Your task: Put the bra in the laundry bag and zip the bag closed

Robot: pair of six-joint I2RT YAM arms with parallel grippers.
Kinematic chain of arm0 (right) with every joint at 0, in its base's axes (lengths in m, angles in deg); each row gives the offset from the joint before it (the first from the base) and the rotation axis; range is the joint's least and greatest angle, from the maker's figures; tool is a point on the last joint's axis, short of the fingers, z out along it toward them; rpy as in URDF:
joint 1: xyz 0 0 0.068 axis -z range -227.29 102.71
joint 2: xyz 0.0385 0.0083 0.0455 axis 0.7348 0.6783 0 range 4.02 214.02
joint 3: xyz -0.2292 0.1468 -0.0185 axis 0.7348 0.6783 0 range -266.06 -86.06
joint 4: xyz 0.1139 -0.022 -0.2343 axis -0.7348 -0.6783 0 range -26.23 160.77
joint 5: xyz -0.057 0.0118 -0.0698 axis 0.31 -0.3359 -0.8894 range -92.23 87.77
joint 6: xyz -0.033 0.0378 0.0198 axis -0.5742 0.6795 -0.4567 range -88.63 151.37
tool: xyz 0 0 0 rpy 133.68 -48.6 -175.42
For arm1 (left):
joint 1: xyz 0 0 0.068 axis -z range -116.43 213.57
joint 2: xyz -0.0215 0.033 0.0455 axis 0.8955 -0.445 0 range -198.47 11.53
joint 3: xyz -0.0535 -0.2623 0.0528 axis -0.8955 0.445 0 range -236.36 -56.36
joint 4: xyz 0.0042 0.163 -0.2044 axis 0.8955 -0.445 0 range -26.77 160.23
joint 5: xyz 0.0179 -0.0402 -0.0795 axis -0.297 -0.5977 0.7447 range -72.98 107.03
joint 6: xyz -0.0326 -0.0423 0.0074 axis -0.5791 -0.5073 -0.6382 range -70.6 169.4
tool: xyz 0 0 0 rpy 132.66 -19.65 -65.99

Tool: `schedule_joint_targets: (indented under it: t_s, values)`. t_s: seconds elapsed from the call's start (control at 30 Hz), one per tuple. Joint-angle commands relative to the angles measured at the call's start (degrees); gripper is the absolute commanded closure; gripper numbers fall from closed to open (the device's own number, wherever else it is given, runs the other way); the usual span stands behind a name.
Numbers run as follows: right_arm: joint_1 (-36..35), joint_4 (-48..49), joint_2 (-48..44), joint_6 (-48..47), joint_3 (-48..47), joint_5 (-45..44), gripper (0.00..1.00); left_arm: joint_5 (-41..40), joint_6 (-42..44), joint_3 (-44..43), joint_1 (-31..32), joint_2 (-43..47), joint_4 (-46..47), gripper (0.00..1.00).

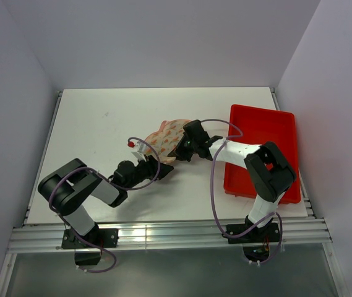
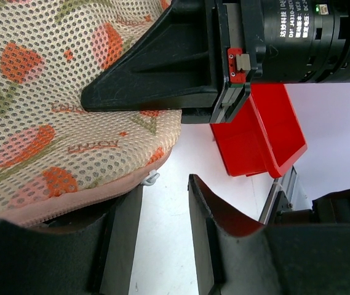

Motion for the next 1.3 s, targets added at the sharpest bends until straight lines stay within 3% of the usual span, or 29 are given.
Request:
schedule_joint_targets:
  t_s: [0.0, 0.57, 1.0, 1.27]
  values:
    - [-0.86, -2.8, -2.52, -1.49, -2.05, 3.48, 1.0, -1.6, -1.21, -1.57, -1.57, -0.99, 6.47, 0.57]
    - [-0.86, -3.24, -1.99, -2.1, -1.87, 2.34, 1.0, 1.12, -4.99, -0.78, -4.65, -3.99, 11.74, 0.67]
    - [-0.86, -3.33, -0.67, -2.55, -2.31, 1.11, 1.0, 2.27, -4.2, -1.22, -5.18, -3.29, 8.85, 0.99]
    - [-0.86, -3.24, 0.47, -3.33, -3.1, 0.32, 1.0, 2.35, -3.24, 0.1, -5.18, -1.44, 6.91, 1.0]
